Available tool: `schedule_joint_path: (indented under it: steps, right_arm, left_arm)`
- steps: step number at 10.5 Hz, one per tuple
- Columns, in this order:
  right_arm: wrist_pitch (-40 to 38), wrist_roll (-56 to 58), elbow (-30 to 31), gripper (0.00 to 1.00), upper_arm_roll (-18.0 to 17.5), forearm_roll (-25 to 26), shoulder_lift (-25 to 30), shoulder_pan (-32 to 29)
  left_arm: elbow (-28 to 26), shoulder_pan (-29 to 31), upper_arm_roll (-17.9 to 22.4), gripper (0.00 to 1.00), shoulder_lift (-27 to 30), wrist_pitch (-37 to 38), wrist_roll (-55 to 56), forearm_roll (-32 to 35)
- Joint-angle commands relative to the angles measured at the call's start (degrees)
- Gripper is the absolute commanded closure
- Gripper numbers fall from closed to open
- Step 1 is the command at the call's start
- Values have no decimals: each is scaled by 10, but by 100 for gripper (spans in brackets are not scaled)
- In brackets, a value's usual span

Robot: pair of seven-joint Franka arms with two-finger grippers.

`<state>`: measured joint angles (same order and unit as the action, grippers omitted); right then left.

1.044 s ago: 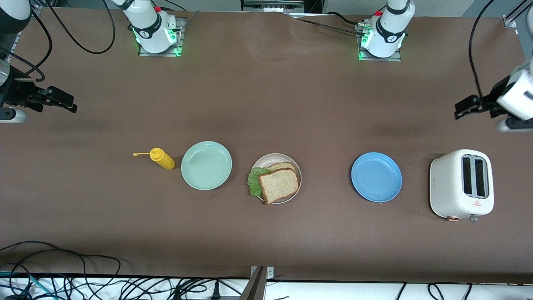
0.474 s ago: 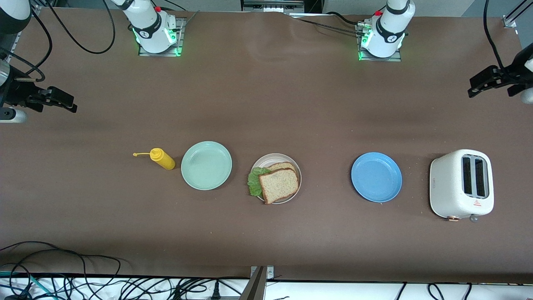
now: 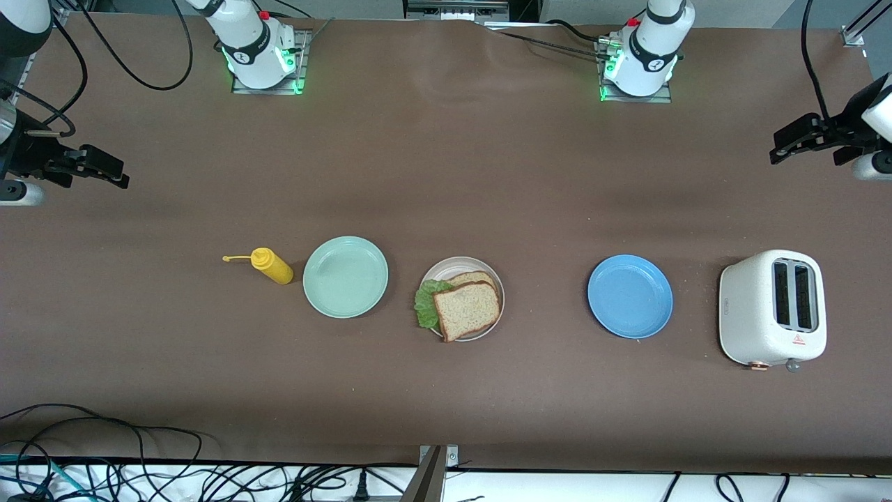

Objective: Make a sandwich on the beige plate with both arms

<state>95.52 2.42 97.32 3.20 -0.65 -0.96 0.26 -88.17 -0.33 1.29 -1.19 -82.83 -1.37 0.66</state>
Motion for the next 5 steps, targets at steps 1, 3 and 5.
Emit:
schedule_joint_path:
  steps: [1,3,5]
  right_arm:
    - [-11,-2,-13,0,-1,1,-4,0]
    - [-11,-1,-14,0,-1,1,-4,0]
    - [-11,0,-14,0,-1,1,-4,0]
  left_arm:
    - [15,2,-1,0,-11,7,-14,-14]
    - [26,2,-1,0,-20,8,-14,-23]
    - [34,9,1,0,-25,7,-14,-46]
